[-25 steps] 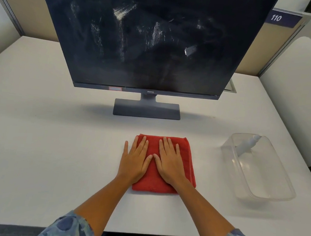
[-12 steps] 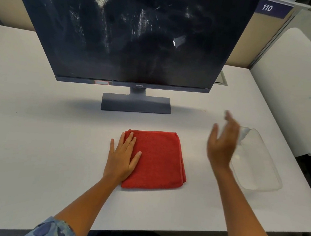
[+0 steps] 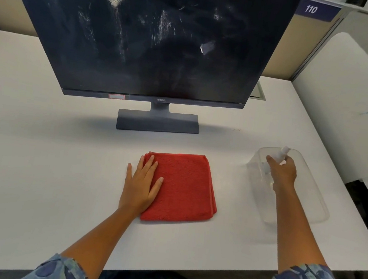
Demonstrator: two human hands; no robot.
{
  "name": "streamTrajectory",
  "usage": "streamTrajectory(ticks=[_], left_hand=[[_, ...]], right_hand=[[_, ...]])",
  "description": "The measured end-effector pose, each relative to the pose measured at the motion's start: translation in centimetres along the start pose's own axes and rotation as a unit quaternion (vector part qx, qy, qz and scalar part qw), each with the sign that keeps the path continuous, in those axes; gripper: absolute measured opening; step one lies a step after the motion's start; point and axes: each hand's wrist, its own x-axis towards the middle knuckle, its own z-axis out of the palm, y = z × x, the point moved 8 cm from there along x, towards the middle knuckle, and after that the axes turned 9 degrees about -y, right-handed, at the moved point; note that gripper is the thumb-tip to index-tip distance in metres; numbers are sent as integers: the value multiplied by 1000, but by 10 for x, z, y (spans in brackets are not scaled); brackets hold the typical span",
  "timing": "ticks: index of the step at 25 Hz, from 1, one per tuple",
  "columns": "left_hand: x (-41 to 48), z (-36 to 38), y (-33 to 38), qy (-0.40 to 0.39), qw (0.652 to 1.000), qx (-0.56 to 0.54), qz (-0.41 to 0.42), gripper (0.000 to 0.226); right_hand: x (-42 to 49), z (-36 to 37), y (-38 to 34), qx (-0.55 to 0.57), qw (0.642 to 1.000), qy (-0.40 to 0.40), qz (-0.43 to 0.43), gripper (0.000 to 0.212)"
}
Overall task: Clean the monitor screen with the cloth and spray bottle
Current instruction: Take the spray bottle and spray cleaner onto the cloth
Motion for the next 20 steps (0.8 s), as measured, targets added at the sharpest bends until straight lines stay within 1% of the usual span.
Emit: streamTrajectory(ticks=[2,4,6,8,10,12,13,15,17,18,19,20], left_hand=[[-1,-1,0,5,1000,-6,2,66],[-1,-2,0,6,1000,-14,2,66],[-1,-3,0,9,1000,-20,2,66],[-2,-4,0,10,1000,-26,3,65],[-2,-3,-2,9,999,-33,1,65],[-1,-4,-2,13,999,-42,-2,64],[-1,-4,-3,16,999,-47,-3,64],[-1,-4,-3,18,998,-55,-5,65],[-2,-5,-3,20,998,-60,-6,65],[-2,-6,-3,22,998,-62,-6,65],[-2,-6,-3,25,998,-64,-5,64],[-2,-7,-3,29,998,-64,-5,63]], right_hand=[[1,-5,-3,-1,999,23,-30,52],[-7,-13,-9,38,997,37,-58,44],[-24,-26,-32,66,989,59,-117,40],[-46,-36,-63,92,980,47,-170,38],[-67,-36,-89,180,964,-18,-197,32],[-87,-17,-102,276,937,-115,-179,21],[-97,1,-102,297,927,-167,-155,17],[-122,48,-86,309,905,-280,-77,12],[-156,100,-58,302,865,-400,32,13],[-174,121,-44,290,841,-450,79,16],[-190,139,-31,271,823,-487,113,24],[-203,153,-20,247,810,-514,135,33]])
